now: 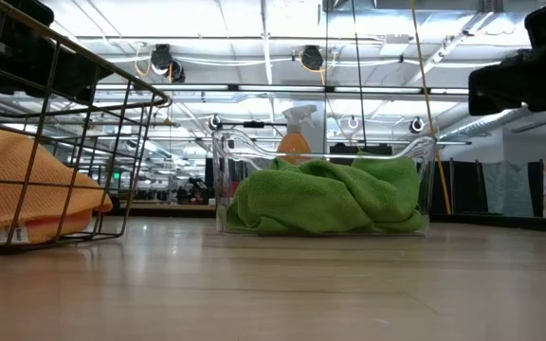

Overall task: Sort microfiber towel by color & place in baskets
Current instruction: Return to Home Position

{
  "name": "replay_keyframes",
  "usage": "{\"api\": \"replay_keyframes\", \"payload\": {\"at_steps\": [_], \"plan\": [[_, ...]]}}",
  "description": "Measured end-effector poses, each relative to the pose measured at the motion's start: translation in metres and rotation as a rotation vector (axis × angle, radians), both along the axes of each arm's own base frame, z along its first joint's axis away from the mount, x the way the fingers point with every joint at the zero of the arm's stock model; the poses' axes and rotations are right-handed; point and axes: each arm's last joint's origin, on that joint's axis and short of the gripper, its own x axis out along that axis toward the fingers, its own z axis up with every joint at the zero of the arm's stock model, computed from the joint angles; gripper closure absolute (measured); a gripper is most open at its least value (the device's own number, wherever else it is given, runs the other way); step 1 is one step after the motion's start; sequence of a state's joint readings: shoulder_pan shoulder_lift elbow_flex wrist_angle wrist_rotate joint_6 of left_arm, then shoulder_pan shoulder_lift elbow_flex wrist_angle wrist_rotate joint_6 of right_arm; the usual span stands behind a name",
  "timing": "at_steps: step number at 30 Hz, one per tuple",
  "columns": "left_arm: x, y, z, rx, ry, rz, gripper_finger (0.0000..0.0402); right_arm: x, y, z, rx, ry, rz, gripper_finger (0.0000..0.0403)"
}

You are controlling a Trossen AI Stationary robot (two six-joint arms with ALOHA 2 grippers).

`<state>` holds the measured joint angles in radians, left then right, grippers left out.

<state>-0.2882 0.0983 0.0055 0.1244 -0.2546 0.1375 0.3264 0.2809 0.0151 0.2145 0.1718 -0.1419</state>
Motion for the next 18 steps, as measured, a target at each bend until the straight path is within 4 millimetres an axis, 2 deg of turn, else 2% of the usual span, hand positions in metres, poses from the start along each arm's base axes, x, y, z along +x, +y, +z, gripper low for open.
{"api": "replay_keyframes", "payload": {"at_steps": [18], "plan": [[-0.005, 0.000, -0.001, 0.037, -0.012, -0.070, 0.0401, -0.012, -0.003, 0.000, 0.032, -0.012, 0.024, 0.0403]]}}
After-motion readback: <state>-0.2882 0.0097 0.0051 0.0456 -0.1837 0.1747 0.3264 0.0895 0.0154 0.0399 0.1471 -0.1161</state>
